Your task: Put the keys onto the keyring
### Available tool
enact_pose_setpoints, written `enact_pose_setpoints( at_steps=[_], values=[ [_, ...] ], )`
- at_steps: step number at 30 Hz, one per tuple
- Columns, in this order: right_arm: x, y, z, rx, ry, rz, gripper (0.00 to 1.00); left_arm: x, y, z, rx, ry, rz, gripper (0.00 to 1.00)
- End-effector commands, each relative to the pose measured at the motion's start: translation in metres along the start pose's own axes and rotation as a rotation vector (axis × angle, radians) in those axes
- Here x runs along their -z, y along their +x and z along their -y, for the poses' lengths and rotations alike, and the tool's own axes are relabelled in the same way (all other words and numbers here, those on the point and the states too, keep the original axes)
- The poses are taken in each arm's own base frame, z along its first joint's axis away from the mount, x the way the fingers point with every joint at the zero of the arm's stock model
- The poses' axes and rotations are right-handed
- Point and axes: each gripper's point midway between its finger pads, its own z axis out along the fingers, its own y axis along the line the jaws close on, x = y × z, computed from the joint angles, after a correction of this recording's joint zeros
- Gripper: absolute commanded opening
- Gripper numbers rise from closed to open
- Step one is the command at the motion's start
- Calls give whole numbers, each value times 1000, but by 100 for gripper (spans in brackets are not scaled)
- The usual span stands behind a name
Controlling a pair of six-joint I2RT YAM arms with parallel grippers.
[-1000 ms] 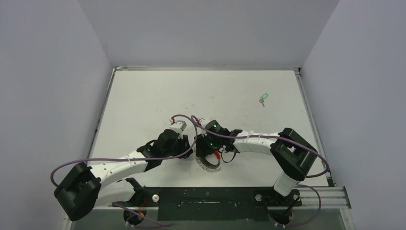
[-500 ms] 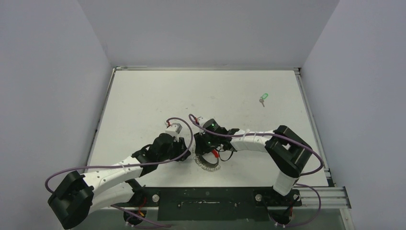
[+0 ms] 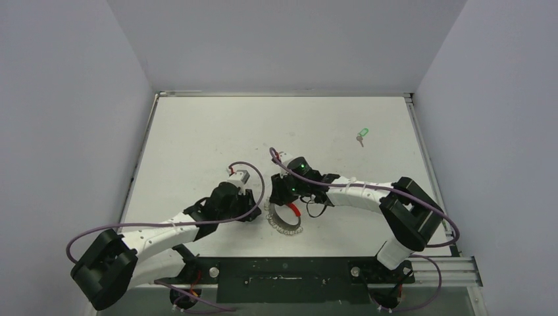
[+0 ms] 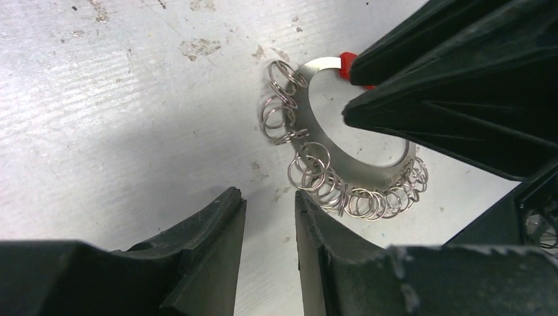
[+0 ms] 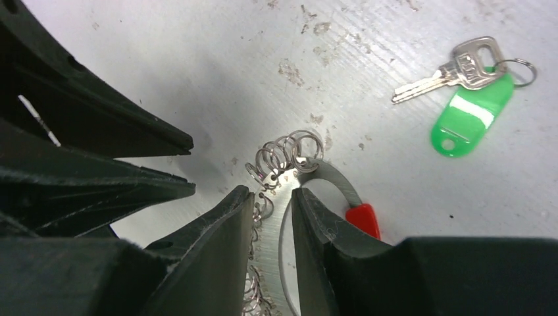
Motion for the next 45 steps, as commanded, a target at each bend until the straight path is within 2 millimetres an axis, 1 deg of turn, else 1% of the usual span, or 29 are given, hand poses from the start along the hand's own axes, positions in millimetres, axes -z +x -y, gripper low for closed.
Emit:
enact_pose_setpoints(
  at_steps=[1,3,6,10,16,20,26,32,36,37,40,42,45],
  values=[
    [13,-17,-3,-41,-56,83,30,-6,-26,17,37,122,34,32],
    [14,-15,-2,-64,-71,87,29,-8,-33,18,77,182,37,32],
    [15,-10,1,-94,-85,88,29,-11,-38,19,115,254,28,32],
    [10,0,5,-127,-86,73,26,-20,-35,19,128,289,-4,32],
    [-5,14,13,-172,-77,34,18,-37,-29,23,138,326,-58,32],
    [-15,18,16,-193,-74,24,14,-42,-26,32,144,375,-76,27],
    [-27,22,24,-209,-46,3,8,-40,-20,54,95,424,-88,23],
    [-31,27,30,-214,-21,-19,5,-34,-24,75,21,447,-71,21],
    [-27,28,30,-201,-13,-21,5,-28,-31,72,-17,404,-36,21],
    [-25,27,30,-197,-14,-18,5,-25,-35,70,-24,389,-16,21],
    [-22,24,26,-183,-29,-8,5,-21,-42,58,-35,315,24,27],
    [-20,23,25,-176,-32,-9,5,-19,-42,47,-31,250,33,29],
    [-17,22,24,-170,-33,-11,5,-16,-42,36,-16,204,43,29]
  ],
)
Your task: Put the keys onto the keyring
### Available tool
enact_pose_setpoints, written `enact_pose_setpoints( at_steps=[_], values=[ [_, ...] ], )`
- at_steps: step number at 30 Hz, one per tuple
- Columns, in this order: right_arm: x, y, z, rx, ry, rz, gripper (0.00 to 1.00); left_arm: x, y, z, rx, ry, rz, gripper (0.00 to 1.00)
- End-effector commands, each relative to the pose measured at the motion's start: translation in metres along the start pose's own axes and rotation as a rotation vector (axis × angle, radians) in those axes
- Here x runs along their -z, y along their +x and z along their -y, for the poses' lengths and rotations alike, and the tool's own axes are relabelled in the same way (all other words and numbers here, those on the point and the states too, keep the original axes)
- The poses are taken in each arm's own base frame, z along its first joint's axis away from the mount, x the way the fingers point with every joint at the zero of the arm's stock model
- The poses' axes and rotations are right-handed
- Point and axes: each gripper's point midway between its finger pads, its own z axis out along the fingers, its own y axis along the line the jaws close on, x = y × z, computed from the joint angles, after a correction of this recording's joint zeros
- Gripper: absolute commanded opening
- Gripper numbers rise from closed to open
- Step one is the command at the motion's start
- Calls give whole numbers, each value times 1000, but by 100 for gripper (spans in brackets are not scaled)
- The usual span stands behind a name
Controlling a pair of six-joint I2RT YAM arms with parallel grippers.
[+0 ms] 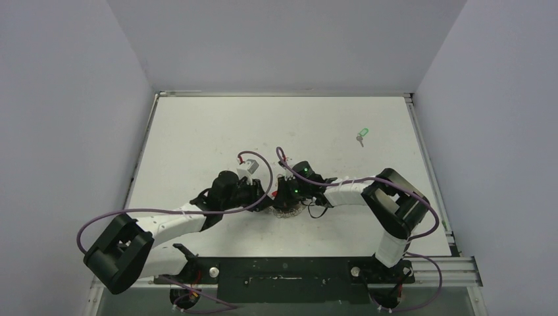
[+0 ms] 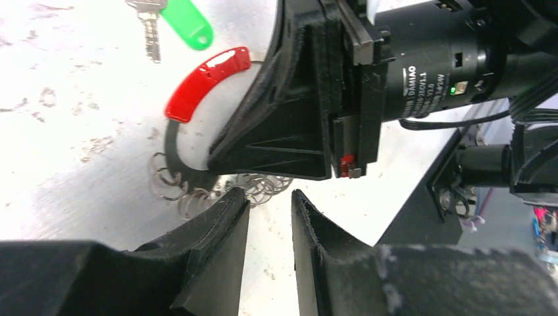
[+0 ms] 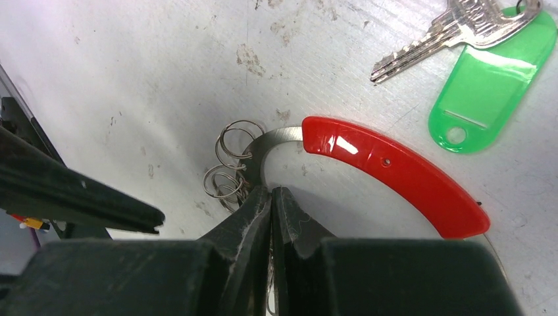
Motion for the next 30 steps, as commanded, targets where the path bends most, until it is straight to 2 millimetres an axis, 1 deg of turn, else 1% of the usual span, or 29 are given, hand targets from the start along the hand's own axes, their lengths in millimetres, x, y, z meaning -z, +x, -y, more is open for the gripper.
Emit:
enact_pose_setpoints(
  at_steps=[1,5,7,10,16,17,23,26,30],
  values=[
    [8,-2,3,30,30,2,5,8,-8,-20,-4,-113,41,30],
    [11,-2,2,34,28,1,6,10,8,-30,52,-129,21,34],
    [11,-2,2,36,29,1,7,10,16,-33,75,-125,14,38],
    [10,0,2,35,28,-5,8,8,21,-33,104,-102,19,43],
    [7,2,2,30,23,-13,7,-5,19,-26,124,-47,26,44],
    [7,2,1,31,21,-14,7,-8,20,-28,128,-47,21,44],
    [6,5,3,27,28,-23,7,-20,11,-22,122,-12,38,42],
    [6,6,3,28,31,-23,7,-21,7,-19,114,-24,34,40],
    [7,3,3,28,32,-18,8,-14,9,-21,56,-124,8,40]
  ],
)
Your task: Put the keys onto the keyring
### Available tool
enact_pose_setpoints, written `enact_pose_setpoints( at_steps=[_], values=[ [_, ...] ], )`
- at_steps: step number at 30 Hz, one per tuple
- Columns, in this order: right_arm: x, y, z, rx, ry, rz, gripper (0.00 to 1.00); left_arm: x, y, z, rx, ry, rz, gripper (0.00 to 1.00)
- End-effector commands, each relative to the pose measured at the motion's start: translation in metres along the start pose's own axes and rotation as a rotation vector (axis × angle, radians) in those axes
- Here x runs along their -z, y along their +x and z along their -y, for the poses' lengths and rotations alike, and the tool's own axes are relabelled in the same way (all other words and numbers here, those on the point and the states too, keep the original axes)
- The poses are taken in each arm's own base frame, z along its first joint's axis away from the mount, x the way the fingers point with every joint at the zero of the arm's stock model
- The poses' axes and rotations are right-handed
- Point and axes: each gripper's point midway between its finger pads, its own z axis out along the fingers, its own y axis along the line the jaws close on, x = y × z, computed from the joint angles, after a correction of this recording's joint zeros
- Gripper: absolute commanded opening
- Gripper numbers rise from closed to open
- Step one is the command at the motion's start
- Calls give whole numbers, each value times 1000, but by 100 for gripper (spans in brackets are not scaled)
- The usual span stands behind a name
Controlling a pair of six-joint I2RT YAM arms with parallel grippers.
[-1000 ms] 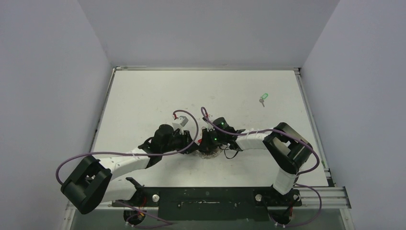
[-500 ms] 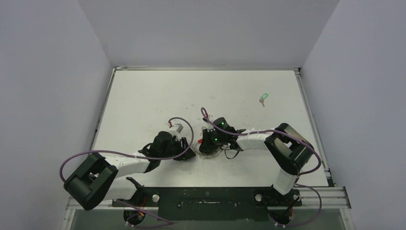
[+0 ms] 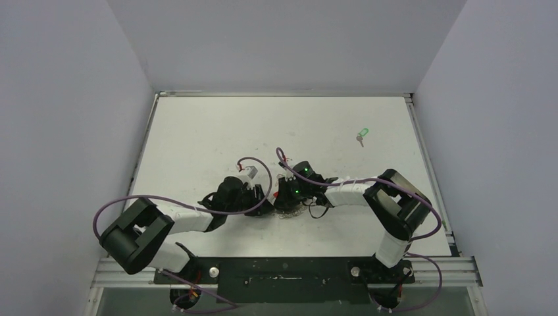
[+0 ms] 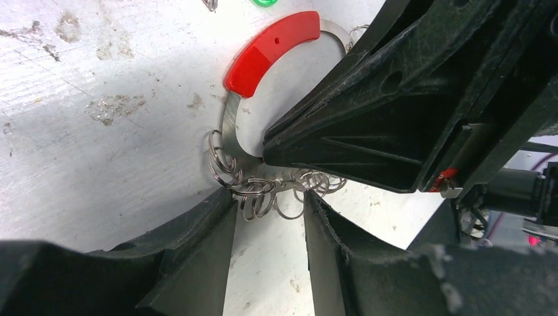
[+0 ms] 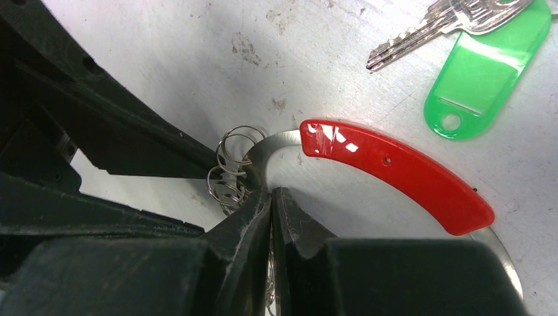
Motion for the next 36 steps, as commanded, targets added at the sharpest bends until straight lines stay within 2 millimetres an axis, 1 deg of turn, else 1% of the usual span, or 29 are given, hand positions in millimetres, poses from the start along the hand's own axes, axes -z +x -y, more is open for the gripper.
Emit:
enact_pose_setpoints(
  at_steps=[1,4,9,13,19,22,27,31,36],
  values=[
    [2,-1,1,13,17,2,8,6,-17,16,-99,-61,38,40],
    [3,-3,0,12,14,6,9,14,-14,15,-148,-138,35,42],
    [5,-7,-3,11,6,14,10,23,-11,17,-230,-198,54,42],
    [10,-14,-7,13,-3,28,10,25,-11,24,-295,-184,71,42],
    [25,-27,-10,11,-13,64,11,22,-16,36,-382,-107,102,42],
    [34,-32,-6,11,-1,75,11,21,-17,44,-450,-58,110,41],
    [49,-36,3,2,16,90,11,18,-23,51,-495,-44,110,37],
    [58,-37,11,-5,34,100,12,12,-19,50,-517,-67,54,35],
    [66,-36,19,-14,45,103,12,4,-8,51,-584,-120,-17,34]
  ],
)
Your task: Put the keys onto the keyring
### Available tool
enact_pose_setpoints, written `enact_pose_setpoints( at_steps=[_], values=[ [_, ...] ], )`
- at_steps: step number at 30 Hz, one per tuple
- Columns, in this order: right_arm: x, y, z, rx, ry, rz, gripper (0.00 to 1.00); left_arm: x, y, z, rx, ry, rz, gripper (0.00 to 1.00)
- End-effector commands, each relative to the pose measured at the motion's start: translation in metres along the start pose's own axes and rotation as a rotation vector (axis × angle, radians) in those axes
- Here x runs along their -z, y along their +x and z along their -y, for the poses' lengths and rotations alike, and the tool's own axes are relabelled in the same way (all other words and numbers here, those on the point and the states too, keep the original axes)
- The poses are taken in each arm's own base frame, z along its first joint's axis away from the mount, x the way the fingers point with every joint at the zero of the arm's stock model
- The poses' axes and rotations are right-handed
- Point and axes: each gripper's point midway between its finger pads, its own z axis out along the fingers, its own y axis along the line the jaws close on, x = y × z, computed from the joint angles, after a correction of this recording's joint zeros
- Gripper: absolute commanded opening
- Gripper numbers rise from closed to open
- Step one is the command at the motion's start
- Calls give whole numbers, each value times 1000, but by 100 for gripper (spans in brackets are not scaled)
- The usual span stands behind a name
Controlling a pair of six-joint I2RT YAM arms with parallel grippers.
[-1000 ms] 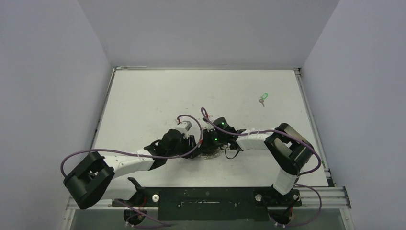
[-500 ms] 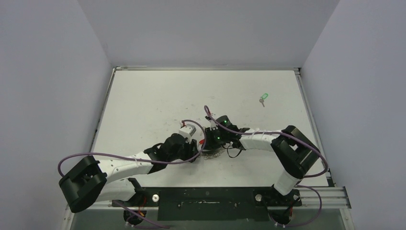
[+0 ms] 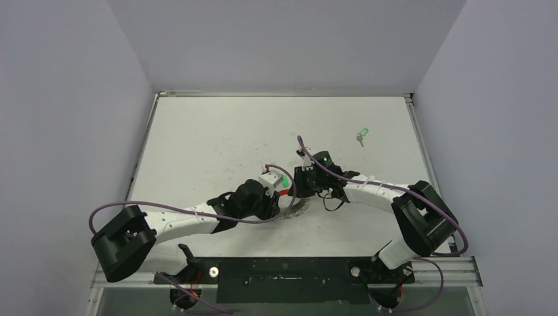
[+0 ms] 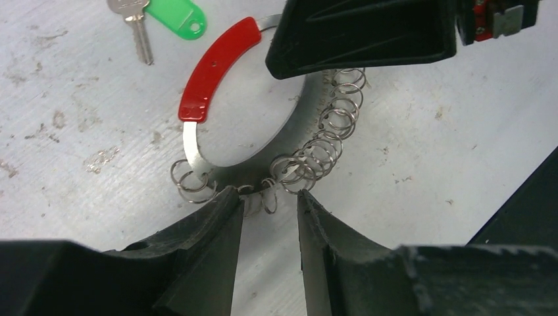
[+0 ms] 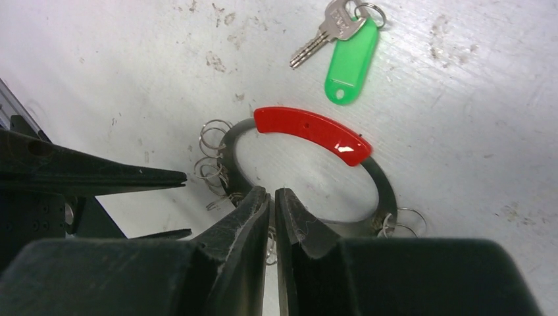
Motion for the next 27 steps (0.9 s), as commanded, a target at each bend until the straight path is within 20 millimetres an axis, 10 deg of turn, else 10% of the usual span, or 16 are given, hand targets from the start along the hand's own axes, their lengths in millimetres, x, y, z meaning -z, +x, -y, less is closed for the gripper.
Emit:
enact_pose_setpoints(
  at_steps=[1,27],
  values=[
    [12,-5,0,21,-10,25,12,-6,-12,14,-96,-7,-21,34],
    [13,1,9,9,-2,15,13,-23,14,9,-261,-174,-240,22]
  ],
)
